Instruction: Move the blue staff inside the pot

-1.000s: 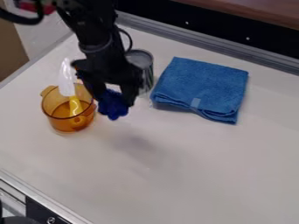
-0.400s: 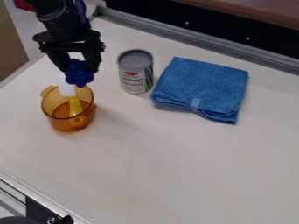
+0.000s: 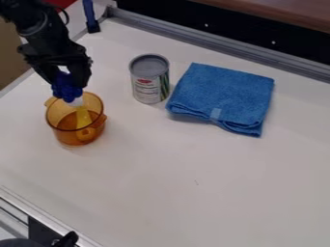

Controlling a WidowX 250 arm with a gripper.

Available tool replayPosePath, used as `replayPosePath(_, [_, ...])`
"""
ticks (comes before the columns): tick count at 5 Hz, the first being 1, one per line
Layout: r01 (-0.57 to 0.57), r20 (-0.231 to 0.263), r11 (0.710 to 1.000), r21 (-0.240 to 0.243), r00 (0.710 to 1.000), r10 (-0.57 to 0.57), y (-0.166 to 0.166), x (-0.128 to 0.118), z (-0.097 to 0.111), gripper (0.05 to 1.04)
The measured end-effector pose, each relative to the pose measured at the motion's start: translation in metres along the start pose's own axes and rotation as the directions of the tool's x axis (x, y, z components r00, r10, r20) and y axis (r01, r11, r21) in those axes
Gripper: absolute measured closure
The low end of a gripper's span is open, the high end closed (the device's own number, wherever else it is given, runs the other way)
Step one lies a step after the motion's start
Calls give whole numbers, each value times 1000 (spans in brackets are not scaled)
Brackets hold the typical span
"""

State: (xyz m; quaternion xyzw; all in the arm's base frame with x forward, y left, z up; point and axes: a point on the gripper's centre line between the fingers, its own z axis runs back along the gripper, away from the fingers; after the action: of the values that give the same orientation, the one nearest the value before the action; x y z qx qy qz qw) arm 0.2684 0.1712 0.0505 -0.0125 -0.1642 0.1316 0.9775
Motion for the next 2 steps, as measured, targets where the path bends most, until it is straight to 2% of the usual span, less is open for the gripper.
replayPosePath(1, [21,17,1000,19,1000,-21,-1,-10,-9,281])
replayPosePath(2, [17,38,1000,10,999,-17,-5,-8,-11,281])
